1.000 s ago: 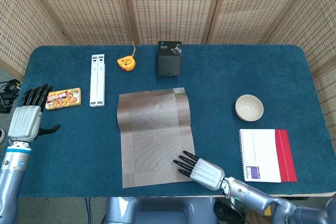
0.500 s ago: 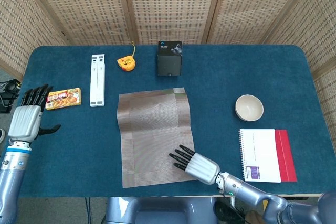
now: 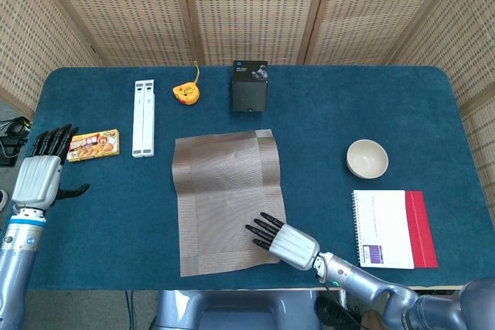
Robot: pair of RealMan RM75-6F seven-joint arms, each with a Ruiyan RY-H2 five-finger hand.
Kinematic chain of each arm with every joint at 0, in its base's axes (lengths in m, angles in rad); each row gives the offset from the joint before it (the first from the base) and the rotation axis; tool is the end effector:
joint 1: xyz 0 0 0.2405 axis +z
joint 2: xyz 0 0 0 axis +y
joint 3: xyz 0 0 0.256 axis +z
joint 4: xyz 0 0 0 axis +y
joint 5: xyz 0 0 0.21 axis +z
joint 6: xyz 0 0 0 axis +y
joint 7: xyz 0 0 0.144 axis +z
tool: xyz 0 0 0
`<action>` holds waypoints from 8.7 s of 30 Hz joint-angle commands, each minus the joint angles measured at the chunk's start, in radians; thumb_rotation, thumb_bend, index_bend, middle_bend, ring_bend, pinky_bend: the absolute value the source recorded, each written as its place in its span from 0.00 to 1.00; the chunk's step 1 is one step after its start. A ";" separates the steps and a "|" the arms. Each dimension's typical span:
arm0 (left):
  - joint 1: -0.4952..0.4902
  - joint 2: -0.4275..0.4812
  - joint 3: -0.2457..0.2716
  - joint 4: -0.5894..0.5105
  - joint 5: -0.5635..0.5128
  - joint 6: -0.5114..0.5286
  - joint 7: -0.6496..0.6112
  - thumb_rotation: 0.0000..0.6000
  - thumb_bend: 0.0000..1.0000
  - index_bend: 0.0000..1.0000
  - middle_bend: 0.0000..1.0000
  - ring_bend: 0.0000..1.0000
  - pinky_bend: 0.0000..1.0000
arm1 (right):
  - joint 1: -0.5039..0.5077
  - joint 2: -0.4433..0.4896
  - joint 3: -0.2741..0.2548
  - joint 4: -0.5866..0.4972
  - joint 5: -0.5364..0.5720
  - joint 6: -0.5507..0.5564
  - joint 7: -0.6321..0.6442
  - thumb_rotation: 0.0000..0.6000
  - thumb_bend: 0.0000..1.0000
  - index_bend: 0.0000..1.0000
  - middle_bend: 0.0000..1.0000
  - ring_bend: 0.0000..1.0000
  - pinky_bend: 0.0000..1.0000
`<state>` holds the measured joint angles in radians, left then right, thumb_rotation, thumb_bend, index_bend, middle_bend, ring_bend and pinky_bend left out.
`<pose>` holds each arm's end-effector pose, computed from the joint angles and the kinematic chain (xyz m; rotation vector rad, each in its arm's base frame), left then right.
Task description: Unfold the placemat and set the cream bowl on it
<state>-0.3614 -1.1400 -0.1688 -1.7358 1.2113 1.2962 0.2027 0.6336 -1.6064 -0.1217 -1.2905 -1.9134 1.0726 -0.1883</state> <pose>-0.2526 0.2778 0.1430 -1.4107 -0.9148 -0.9167 -0.1771 -0.2347 -0.0618 2.4581 -0.3477 0.9931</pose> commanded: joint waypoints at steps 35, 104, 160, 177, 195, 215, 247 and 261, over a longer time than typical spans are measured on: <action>-0.002 -0.008 0.005 -0.007 0.006 -0.010 0.022 1.00 0.00 0.00 0.00 0.00 0.00 | 0.053 0.265 -0.040 0.400 -0.184 0.243 -0.251 1.00 0.74 0.62 0.00 0.00 0.00; -0.518 -0.583 0.184 0.755 0.495 -0.412 -0.239 1.00 0.00 0.11 0.00 0.00 0.00 | -0.429 0.269 0.209 0.011 0.335 0.561 0.088 1.00 0.00 0.00 0.00 0.00 0.00; -0.574 -0.651 0.185 0.764 0.418 -0.422 -0.206 1.00 0.33 0.26 0.00 0.00 0.00 | -0.451 0.275 0.221 -0.010 0.277 0.586 0.090 1.00 0.00 0.00 0.00 0.00 0.00; -0.574 -0.664 0.192 0.760 0.414 -0.422 -0.201 1.00 0.49 0.46 0.00 0.00 0.00 | -0.455 0.280 0.220 -0.020 0.258 0.600 0.098 1.00 0.00 0.00 0.00 0.00 0.00; -0.573 -0.666 0.184 0.758 0.403 -0.412 -0.219 1.00 0.48 0.72 0.00 0.00 0.00 | -0.458 0.287 0.223 -0.030 0.249 0.606 0.106 1.00 0.00 0.00 0.00 0.00 0.00; -0.407 -0.415 0.263 0.391 0.366 -0.296 0.034 1.00 0.48 0.75 0.00 0.00 0.00 | -0.467 0.299 0.218 -0.059 0.226 0.627 0.102 1.00 0.00 0.02 0.00 0.00 0.00; -0.336 -0.153 0.401 -0.063 0.276 -0.470 0.334 1.00 0.48 0.76 0.00 0.00 0.00 | -0.476 0.303 0.210 -0.079 0.184 0.650 0.081 1.00 0.00 0.03 0.00 0.00 0.00; -0.309 -0.097 0.426 -0.113 0.277 -0.468 0.369 1.00 0.49 0.76 0.00 0.00 0.00 | -0.481 0.311 0.210 -0.091 0.173 0.663 0.084 1.00 0.00 0.03 0.00 0.00 0.00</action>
<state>-0.6729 -1.2406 0.2550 -1.8459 1.4883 0.8253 0.5685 0.1524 -1.2956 0.0882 -1.3815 -1.7404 1.7353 -0.1045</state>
